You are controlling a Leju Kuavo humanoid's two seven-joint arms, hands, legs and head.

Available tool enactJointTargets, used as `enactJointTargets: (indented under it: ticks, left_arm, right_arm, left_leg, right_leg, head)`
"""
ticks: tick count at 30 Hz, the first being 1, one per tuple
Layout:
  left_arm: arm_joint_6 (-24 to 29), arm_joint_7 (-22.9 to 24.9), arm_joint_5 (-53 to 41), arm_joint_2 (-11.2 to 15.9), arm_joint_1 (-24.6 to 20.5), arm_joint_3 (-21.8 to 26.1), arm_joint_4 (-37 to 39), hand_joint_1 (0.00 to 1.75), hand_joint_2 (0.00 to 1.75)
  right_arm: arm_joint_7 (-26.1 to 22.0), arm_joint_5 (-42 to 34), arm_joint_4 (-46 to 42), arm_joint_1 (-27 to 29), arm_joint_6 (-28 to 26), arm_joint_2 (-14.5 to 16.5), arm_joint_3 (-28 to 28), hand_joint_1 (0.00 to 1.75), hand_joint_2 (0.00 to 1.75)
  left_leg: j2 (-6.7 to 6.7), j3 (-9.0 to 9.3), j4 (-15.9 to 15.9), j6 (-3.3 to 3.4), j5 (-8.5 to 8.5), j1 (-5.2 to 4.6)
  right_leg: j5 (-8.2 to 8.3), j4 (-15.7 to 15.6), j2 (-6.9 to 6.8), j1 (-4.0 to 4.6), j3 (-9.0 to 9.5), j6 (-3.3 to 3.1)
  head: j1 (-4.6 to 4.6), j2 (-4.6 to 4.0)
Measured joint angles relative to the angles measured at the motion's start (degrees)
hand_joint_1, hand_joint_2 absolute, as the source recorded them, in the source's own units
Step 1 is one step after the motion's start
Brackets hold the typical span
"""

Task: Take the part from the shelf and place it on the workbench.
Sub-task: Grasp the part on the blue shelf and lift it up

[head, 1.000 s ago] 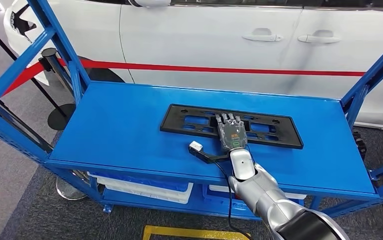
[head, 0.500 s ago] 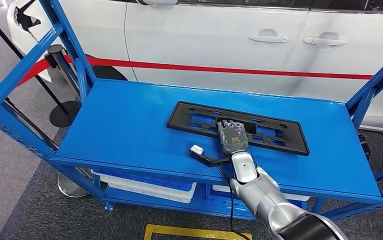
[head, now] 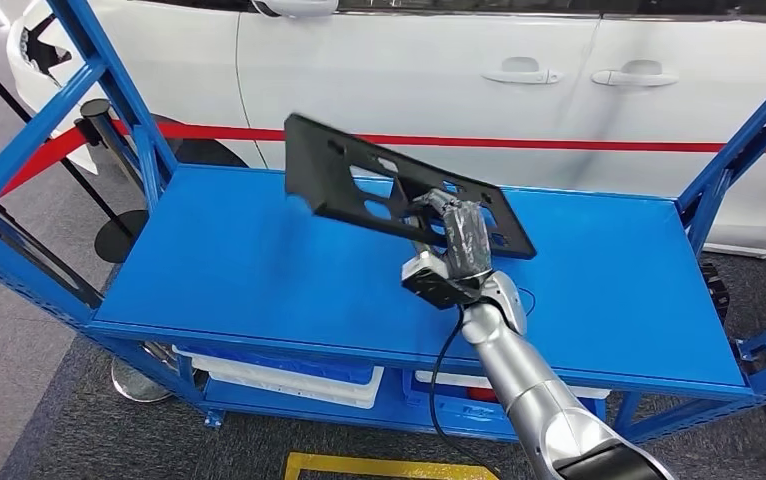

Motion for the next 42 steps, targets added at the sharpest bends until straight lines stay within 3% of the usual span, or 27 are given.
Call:
enactJointTargets:
  ticks: [2,6,8,10,11,12,13,16,18,20,22,25,26,27,28,31,32,33,36,37,38,40,41,42]
  left_arm:
    - [-0.6,-2.1,1.3,0.0,-0.2,1.4,0.0,0.0,1.75]
    - [1.6,-5.4,1.2,-0.1,-0.3,2.7,0.0,0.0,1.75]
    - [2.0,-6.3,0.7,-0.1,-0.4,2.9,0.0,0.0,1.75]
    - [1.3,-7.3,0.6,-0.1,-0.4,3.1,0.0,0.0,1.75]
    - [0.7,-7.7,0.7,-0.1,-0.4,3.3,0.0,0.0,1.75]
    - [0.4,-8.1,0.9,-0.1,-0.4,3.5,0.0,0.0,1.75]
    - [0.5,-8.3,1.0,-0.2,-0.4,3.7,0.0,0.0,1.75]
    - [1.5,-8.2,0.6,-0.4,-0.5,3.9,0.0,0.0,1.75]
    - [2.0,-7.7,0.3,-0.5,-0.7,3.9,0.0,0.0,1.75]
    - [2.3,-7.4,0.2,-0.5,-0.7,3.9,0.0,0.0,1.75]
    - [2.4,-7.1,-0.1,-0.5,-0.7,3.9,0.0,0.0,1.75]
    - [2.7,-6.0,-0.5,-0.6,-0.8,3.9,0.0,0.0,1.75]
    - [2.8,-5.5,-0.6,-0.5,-0.9,3.9,0.0,0.0,1.75]
    - [3.0,-5.1,-0.9,-0.6,-0.9,3.9,0.0,0.0,1.75]
    - [3.2,-4.7,-1.3,-0.6,-0.9,3.9,0.0,0.0,1.75]
    - [3.4,-3.9,-2.4,-0.5,-1.1,3.9,0.0,0.0,1.75]
    - [3.3,-3.8,-2.7,-0.5,-1.3,3.8,0.0,0.0,1.75]
    - [3.1,-3.7,-3.1,-0.4,-1.4,3.8,0.0,0.0,1.75]
    - [2.5,-3.7,-3.9,-0.4,-1.5,3.6,0.0,0.0,1.75]
    - [2.3,-3.7,-4.1,-0.3,-1.6,3.6,0.0,0.0,1.75]
    - [2.3,-3.7,-4.2,-0.4,-1.8,3.5,0.0,0.0,1.75]
    - [2.1,-3.8,-4.8,-0.3,-1.9,3.3,0.0,0.0,1.75]
    - [2.0,-3.8,-5.2,-0.3,-2.0,3.1,0.0,0.0,1.75]
    - [1.9,-3.9,-5.7,-0.4,-2.0,2.9,0.0,0.0,1.75]
  right_arm:
    - [-0.7,-9.9,-8.8,2.4,6.3,-0.1,0.1,1.75,1.75]
    - [-0.9,-27.4,-24.6,7.9,19.3,-0.8,1.0,1.75,1.75]
    - [-0.9,-34.8,-30.8,9.9,26.2,-1.2,1.2,1.75,1.75]
    - [-0.3,-43.4,-37.2,12.0,34.8,-1.8,1.4,1.75,1.75]
    - [0.3,-47.2,-39.6,13.1,38.7,-2.2,1.6,1.75,1.75]
    - [1.3,-50.4,-41.7,14.0,42.3,-2.7,1.9,1.75,1.75]
    - [2.4,-52.8,-43.4,14.9,45.7,-3.3,2.3,1.75,1.75]
    - [4.9,-55.9,-46.8,16.6,54.8,-5.5,4.4,1.75,1.75]
    - [5.3,-55.9,-48.0,17.5,58.1,-6.8,6.0,1.75,1.75]
    - [5.4,-55.9,-48.8,18.3,59.2,-7.6,7.3,1.75,1.75]
    - [5.4,-55.4,-49.3,18.5,59.6,-8.0,8.1,1.75,1.75]
    - [5.4,-52.8,-50.0,18.8,59.4,-8.6,9.3,1.75,1.75]
    - [5.4,-51.4,-50.2,19.1,58.7,-8.7,9.8,1.75,1.75]
    - [5.3,-49.9,-50.5,19.5,57.7,-8.8,10.3,1.75,1.75]
    - [5.0,-48.4,-50.8,19.9,56.6,-8.9,10.9,1.75,1.75]
    - [4.2,-46.1,-51.9,20.4,53.7,-9.2,12.3,1.75,1.75]
    - [4.1,-45.8,-52.3,20.4,52.9,-9.3,12.7,1.75,1.75]
    - [4.0,-45.5,-52.7,20.4,52.2,-9.4,13.1,1.75,1.75]
    - [3.8,-44.7,-53.6,20.4,50.5,-10.1,14.2,1.75,1.75]
    - [3.8,-44.4,-53.9,20.4,50.1,-10.3,14.5,1.75,1.75]
    - [3.8,-44.2,-54.2,20.5,49.8,-10.6,14.7,1.75,1.75]
    - [3.5,-43.4,-54.7,20.7,48.9,-11.1,15.0,1.75,1.75]
    - [3.2,-42.9,-55.0,20.9,48.3,-11.4,15.2,1.75,1.75]
    - [2.9,-42.3,-55.4,21.4,47.7,-11.7,15.2,1.75,1.75]
  left_leg:
    - [-0.13,0.94,-2.3,0.71,0.4,-0.25]
    - [-0.2,0.6,-2.7,2.2,1.21,-0.13]
    - [-0.15,0.38,-2.8,2.55,1.39,-0.1]
    - [-0.14,0.11,-2.8,2.71,1.42,-0.14]
    - [-0.15,0.07,-2.8,2.73,1.4,-0.16]
    - [-0.16,0.08,-2.7,2.73,1.36,-0.16]
    - [-0.17,0.15,-2.7,2.71,1.32,-0.17]
    - [-0.18,0.2,-2.4,2.37,1.12,-0.28]
    - [-0.19,-0.08,-2.2,1.91,1.13,-0.42]
    - [-0.23,-0.18,-2.3,1.37,1.26,-0.54]
    - [-0.18,-0.6,-1.1,0.85,-0.14,-0.54]
    - [-0.04,-3.67,7.9,0.29,-6.56,-0.36]
    - [-0.03,-4.63,11.1,0.18,-8.16,-0.33]
    - [-0.03,-4.75,12.6,0.13,-8.66,-0.33]
    - [-0.03,-3.88,12.0,0.16,-8.15,-0.34]
    - [-0.05,2.79,1.4,0.62,-4.35,-0.47]
    - [-0.08,4.18,-1.3,0.84,-3.65,-0.62]
    - [-0.11,4.66,-2.5,1.1,-3.37,-0.8]
    - [-0.05,3.92,-2.7,2.02,-1.93,-0.89]
    - [0.07,3.46,-2.9,2.44,-1.25,-0.75]
    - [0.21,2.86,-3.1,2.81,-0.52,-0.58]
    - [0.42,1.35,-3.0,3.23,0.68,-0.52]
    - [0.46,0.55,-3.0,3.21,1.22,-0.52]
    - [0.49,-0.29,-2.9,3.17,1.75,-0.52]
  right_leg:
    - [-0.06,0.2,0.01,0.22,-0.17,0.58]
    - [-0.74,1.1,-0.06,-0.09,-0.81,1.68]
    - [-3.76,5.5,-0.11,-0.27,-2.81,2.14]
    - [-7.59,13.2,-0.13,-0.31,-6.41,2.51]
    - [-8.44,16.1,-0.13,-0.33,-7.76,2.6]
    - [-8.13,16.9,-0.14,-0.34,-8.16,2.6]
    - [-6.72,15.2,-0.14,-0.34,-7.39,2.51]
    - [-1.31,3.6,-0.12,-0.16,-1.86,1.8]
    - [-0.47,0.6,-0.09,0.12,-0.7,1.38]
    - [-0.16,0.5,-0.14,0.09,-0.95,0.95]
    - [0.35,0.0,-0.3,-0.2,-1.03,0.2]
    - [1.1,-0.1,-0.54,-0.26,-1.67,-0.6]
    - [1.3,0.0,-0.6,-0.22,-2.05,-0.66]
    - [1.51,0.2,-0.65,-0.19,-2.51,-0.65]
    - [1.72,0.5,-0.67,-0.17,-3.0,-0.6]
    - [2.46,1.2,-0.63,-0.09,-4.22,-0.14]
    - [2.74,1.3,-0.63,-0.05,-4.43,0.17]
    - [3.06,1.3,-0.64,-0.05,-4.53,0.53]
    - [3.7,1.2,-0.55,-0.19,-4.94,1.6]
    - [2.53,1.9,-0.48,-0.24,-5.44,1.87]
    - [0.35,3.7,-0.42,-0.28,-6.23,2.13]
    - [-5.53,10.3,-0.4,-0.5,-8.19,2.55]
    - [-7.49,13.8,-0.4,-0.6,-8.87,2.74]
    - [-8.17,16.2,-0.41,-0.7,-8.89,2.88]
  head:
    - [0.12,0.0]
    - [0.19,0.0]
    - [0.22,0.0]
    - [0.23,0.0]
    - [0.22,-0.01]
    - [0.23,-0.01]
    - [0.23,-0.01]
    - [0.22,0.0]
    - [0.2,-0.01]
    - [0.19,-0.01]
    - [0.15,-0.01]
    - [0.1,0.0]
    - [0.11,0.0]
    - [0.11,0.0]
    - [0.11,0.0]
    - [0.11,0.0]
    - [0.14,0.0]
    - [0.18,0.0]
    - [0.23,0.0]
    - [0.28,0.0]
    - [0.34,0.0]
    - [0.46,0.0]
    - [0.47,0.0]
    - [0.47,0.0]
